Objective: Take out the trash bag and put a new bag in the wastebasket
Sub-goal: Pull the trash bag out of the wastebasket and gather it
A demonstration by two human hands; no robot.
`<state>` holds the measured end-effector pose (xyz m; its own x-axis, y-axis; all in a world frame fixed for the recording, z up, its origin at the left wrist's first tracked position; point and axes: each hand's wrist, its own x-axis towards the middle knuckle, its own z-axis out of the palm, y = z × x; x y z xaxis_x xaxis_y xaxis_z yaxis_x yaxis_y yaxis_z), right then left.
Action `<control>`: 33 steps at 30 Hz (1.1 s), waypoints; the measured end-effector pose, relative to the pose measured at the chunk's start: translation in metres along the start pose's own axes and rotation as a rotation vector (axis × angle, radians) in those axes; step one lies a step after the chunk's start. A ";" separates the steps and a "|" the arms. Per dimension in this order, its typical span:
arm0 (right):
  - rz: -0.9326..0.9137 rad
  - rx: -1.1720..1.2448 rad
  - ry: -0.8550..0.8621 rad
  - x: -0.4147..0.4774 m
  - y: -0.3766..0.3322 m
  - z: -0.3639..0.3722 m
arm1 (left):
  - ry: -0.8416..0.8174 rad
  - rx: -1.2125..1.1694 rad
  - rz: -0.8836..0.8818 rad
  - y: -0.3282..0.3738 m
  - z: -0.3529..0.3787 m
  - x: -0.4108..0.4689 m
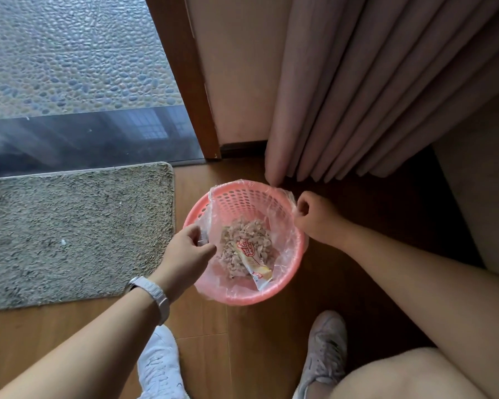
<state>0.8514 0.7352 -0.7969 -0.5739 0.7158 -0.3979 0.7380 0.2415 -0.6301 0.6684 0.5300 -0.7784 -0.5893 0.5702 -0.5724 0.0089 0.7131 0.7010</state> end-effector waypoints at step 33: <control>-0.312 -0.239 -0.074 0.020 -0.021 0.015 | -0.002 0.074 0.180 0.018 0.013 0.068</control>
<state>0.8192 0.7350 -0.8016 -0.8009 0.5373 -0.2643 0.5812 0.5914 -0.5590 0.6388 0.5871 -0.8098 -0.5709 0.6919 -0.4420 0.1733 0.6278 0.7588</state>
